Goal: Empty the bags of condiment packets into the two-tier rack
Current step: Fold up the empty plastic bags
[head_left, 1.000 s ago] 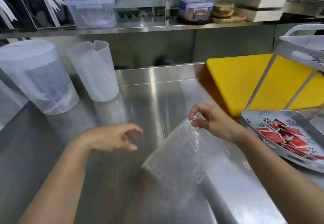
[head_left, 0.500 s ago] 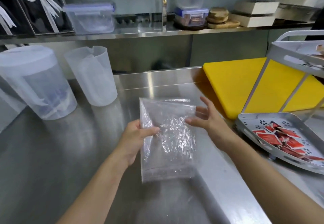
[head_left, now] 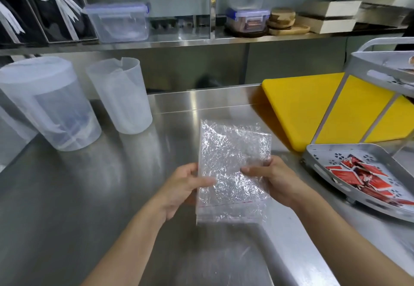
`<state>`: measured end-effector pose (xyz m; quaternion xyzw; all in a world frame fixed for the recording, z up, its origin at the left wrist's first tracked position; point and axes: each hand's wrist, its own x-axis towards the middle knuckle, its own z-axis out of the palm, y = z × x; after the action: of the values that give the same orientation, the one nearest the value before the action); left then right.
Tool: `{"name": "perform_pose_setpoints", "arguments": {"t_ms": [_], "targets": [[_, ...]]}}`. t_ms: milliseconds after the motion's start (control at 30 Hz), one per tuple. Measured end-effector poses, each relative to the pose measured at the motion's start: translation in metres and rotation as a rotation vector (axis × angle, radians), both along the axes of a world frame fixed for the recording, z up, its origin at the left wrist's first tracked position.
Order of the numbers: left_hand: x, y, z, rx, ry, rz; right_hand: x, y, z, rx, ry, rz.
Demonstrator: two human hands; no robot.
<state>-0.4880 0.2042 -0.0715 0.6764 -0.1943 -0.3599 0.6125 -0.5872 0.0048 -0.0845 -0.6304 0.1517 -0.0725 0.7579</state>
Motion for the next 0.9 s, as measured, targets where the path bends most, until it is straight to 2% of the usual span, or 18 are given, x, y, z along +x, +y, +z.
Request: {"name": "perform_pose_setpoints", "arguments": {"t_ms": [167,433,700,833,900], "targets": [[-0.003,0.003,-0.002,-0.033,-0.109,0.05,-0.008,0.008,0.002,0.006,0.017,0.137],[-0.011,0.004,-0.008,-0.128,-0.081,-0.004,-0.016,0.004,0.001,0.082,-0.02,0.201],[-0.012,-0.001,-0.009,-0.259,0.113,0.085,-0.031,-0.004,-0.007,0.151,0.04,0.158],[-0.015,-0.003,-0.01,-0.236,0.197,0.051,-0.035,-0.003,-0.001,0.104,-0.087,0.209],[-0.016,-0.002,-0.009,-0.209,0.274,-0.013,-0.038,-0.005,0.003,-0.026,-0.123,0.227]]}}
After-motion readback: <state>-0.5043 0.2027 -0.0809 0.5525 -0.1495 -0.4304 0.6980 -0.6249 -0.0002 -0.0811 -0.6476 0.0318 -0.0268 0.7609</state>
